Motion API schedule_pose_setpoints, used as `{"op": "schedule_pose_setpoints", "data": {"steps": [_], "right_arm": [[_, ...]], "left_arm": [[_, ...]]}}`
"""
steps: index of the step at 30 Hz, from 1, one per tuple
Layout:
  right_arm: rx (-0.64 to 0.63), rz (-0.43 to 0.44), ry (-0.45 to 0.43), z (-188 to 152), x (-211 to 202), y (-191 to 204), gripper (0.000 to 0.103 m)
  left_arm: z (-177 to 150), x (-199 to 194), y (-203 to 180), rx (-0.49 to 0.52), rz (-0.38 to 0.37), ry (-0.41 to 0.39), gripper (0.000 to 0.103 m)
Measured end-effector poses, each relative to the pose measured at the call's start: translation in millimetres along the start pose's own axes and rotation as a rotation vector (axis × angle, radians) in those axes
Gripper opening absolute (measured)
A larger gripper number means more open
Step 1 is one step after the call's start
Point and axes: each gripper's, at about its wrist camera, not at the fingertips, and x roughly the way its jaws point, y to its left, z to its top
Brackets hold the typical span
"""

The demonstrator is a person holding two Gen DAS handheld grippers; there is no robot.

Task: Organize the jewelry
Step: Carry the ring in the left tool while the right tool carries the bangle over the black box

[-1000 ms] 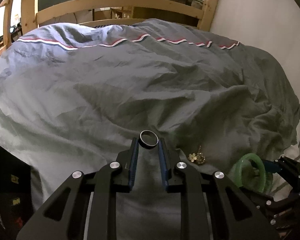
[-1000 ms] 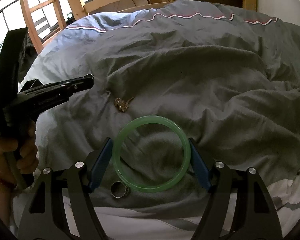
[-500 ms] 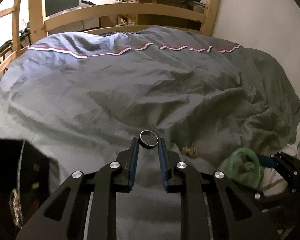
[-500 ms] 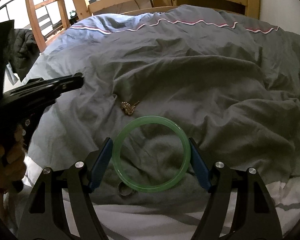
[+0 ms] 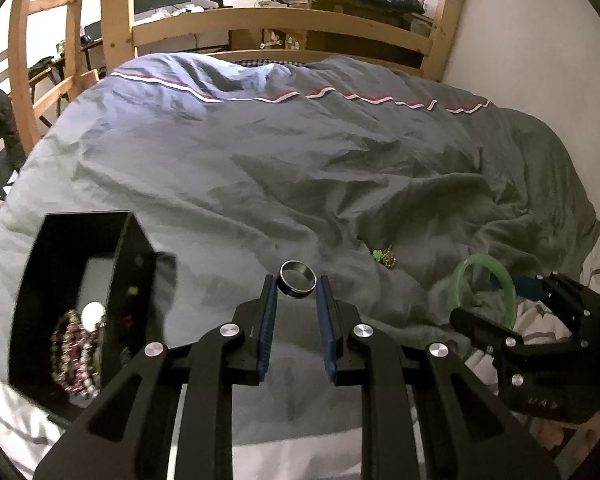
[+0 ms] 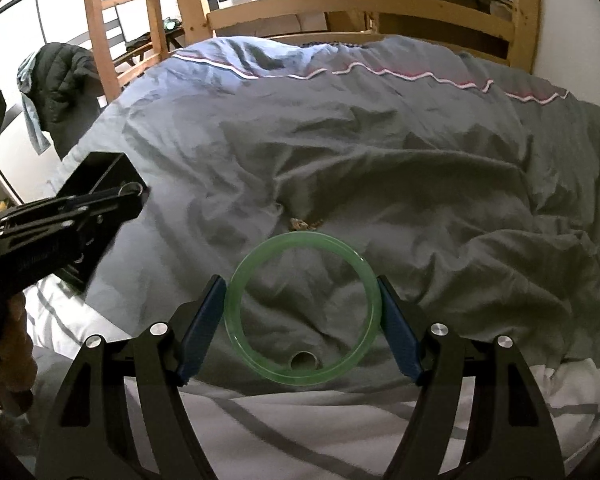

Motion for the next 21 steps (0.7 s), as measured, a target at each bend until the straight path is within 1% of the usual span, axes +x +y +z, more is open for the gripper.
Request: {"op": "schedule_pose_setpoints", "data": {"steps": [11, 21], "right_arm": [[-0.042, 0.021, -0.040, 20.5, -19.9, 33.4, 0.074], [-0.107, 0.031, -0.057, 39.8, -25.0, 70.6, 0.074]], "left_arm": [[-5.3, -40.6, 24.7, -0.014, 0.054, -0.023, 0.020], [-7.4, -66.5, 71.4, -0.078, 0.106, -0.052, 0.020]]}}
